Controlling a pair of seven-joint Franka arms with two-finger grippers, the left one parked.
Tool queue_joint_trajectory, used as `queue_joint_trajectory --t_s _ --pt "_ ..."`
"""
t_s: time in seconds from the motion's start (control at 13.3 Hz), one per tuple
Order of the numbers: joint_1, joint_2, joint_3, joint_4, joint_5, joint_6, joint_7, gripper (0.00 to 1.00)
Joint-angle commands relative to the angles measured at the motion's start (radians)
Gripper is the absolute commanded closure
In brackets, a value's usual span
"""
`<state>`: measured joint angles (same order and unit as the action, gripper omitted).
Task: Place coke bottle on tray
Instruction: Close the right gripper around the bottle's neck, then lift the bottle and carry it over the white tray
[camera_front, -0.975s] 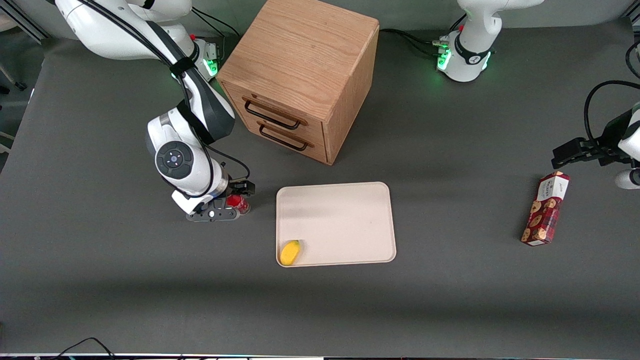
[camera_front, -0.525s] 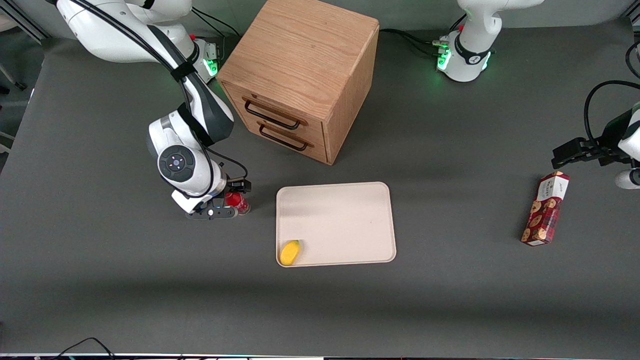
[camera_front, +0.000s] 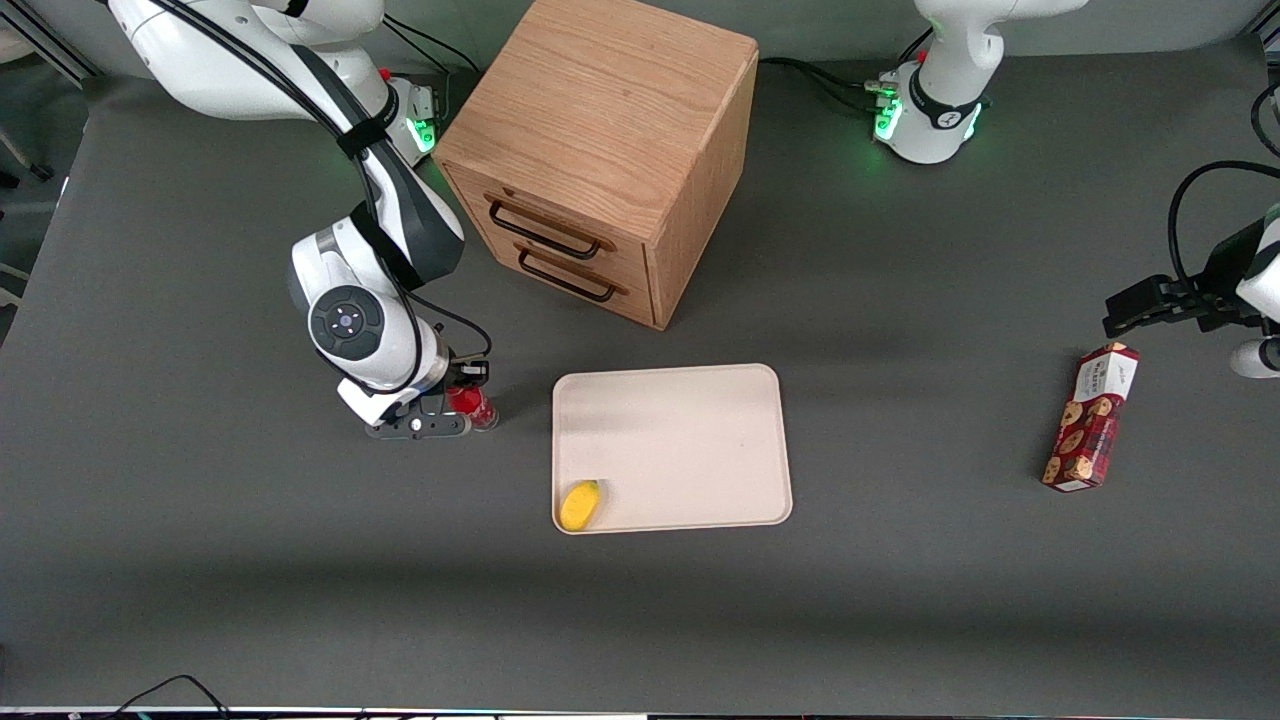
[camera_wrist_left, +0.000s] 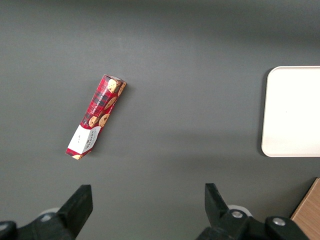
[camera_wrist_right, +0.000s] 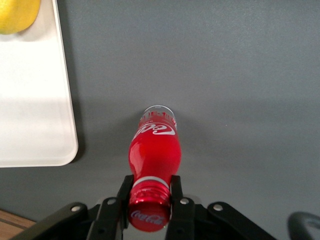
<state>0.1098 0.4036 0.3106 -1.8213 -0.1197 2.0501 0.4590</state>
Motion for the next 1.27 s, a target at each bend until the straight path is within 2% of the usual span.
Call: queue_joint_trajectory --t_s 0.0,0.22,0.53,0.67,1.05,1.2 --pt "-0.001 -0.064 -0.010 -0.016 0.003 0.005 0.004 1.00" --pt "0.002 -0.162 -0.028 0.034 0.066 -0.089 0.003 1.00" --pt "0.004 -0.232 -0.028 0.255 0.107 -0.394 0.033 1.00" --pt "0.017 -0.230 -0.016 0.295 0.155 -0.404 0.131 1.00" --pt "0.125 -0.080 0.016 0.492 0.143 -0.387 0.361 1.00" --pt "0.168 0.042 0.027 0.589 0.076 -0.384 0.421 1.00"
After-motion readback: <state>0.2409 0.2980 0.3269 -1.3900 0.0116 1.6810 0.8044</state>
